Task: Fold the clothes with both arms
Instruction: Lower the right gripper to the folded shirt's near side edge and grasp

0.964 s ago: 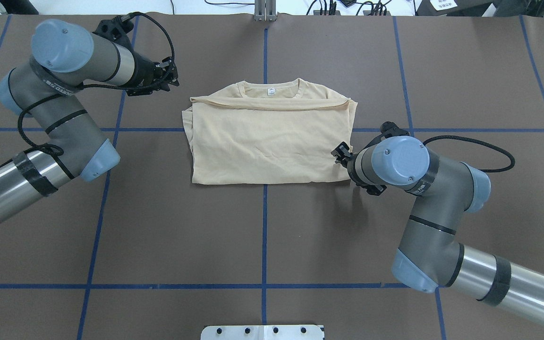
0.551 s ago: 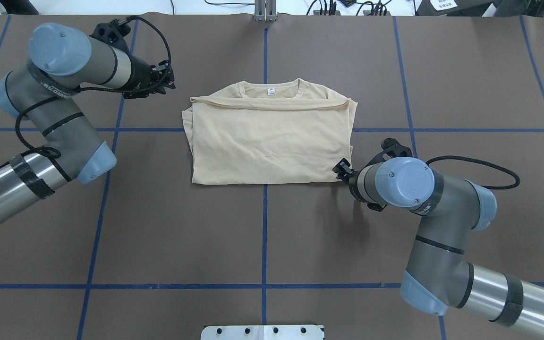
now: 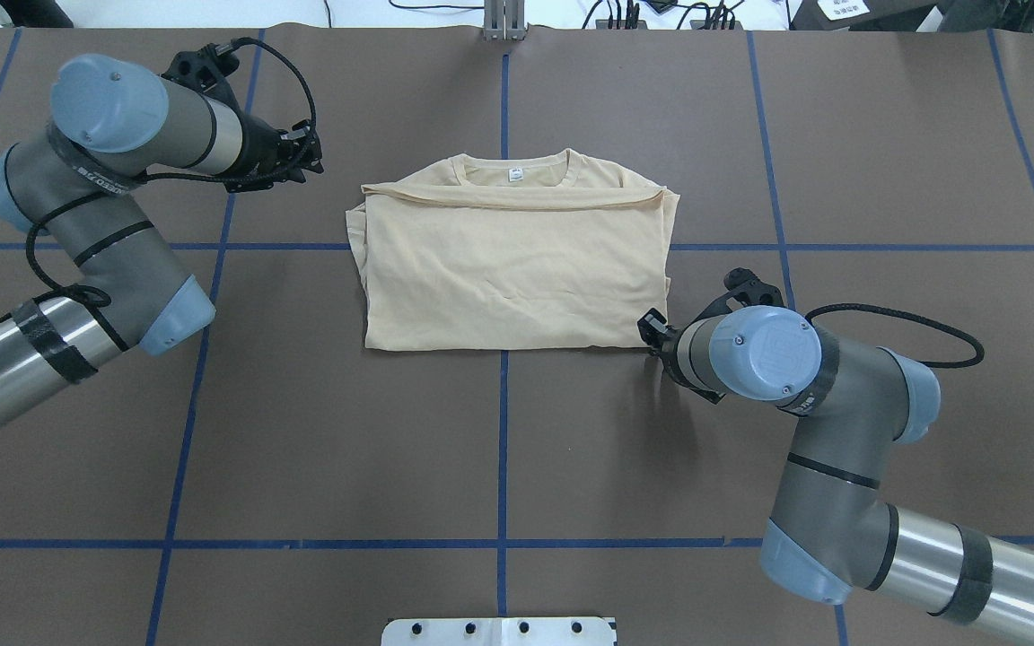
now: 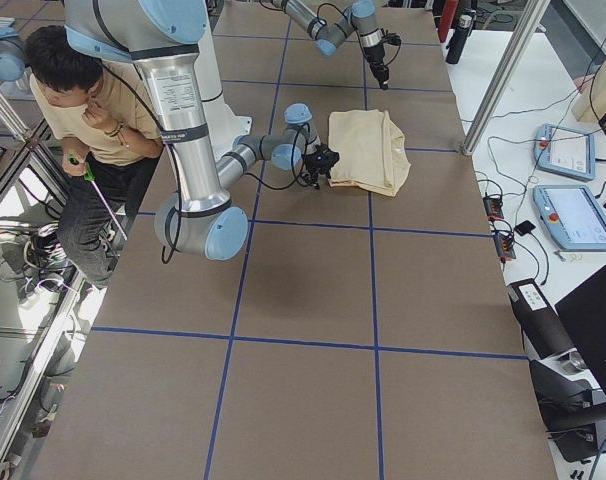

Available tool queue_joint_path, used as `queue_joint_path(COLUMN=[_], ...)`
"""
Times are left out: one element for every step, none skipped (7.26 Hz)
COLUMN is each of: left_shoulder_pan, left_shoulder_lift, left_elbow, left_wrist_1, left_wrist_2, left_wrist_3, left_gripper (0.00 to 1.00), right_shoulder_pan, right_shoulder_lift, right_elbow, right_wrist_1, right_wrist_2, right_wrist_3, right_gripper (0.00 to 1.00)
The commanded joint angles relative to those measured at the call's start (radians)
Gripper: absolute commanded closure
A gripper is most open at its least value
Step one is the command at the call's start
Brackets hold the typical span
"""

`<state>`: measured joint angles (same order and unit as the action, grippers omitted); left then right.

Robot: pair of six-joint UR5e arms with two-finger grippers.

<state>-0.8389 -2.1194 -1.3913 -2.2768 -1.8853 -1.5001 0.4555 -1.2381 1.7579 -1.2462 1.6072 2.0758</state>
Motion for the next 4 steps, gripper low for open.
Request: queue_joint_path(left_shoulder_pan=[0.001, 0.003, 0.004, 0.009], left_shoulder_lift=[0.002, 0.009, 0.009, 0.009], left_elbow=[0.0, 0.002, 0.002, 0.006], left_wrist_1=[0.0, 0.0, -0.001, -0.001], left_wrist_2=[0.002, 0.002, 0.002, 0.002], left_wrist_3=[0.0, 0.001, 0.0, 0.0], left_gripper=[0.65, 0.65, 0.65, 0.64], right_shoulder_pan=[0.018, 0.047, 0.054, 0.054], right_shoulder_lift=[0.005, 0.006, 0.003, 0.0], right_elbow=[0.0, 0.003, 0.009, 0.027], right_wrist_1=[-0.004, -0.007, -0.009, -0.007], right_wrist_2=[0.002, 0.011, 0.011, 0.011], right_wrist_3=[0.016, 0.024, 0.024, 0.024], right_gripper=[1.0, 1.0, 1.0, 1.0])
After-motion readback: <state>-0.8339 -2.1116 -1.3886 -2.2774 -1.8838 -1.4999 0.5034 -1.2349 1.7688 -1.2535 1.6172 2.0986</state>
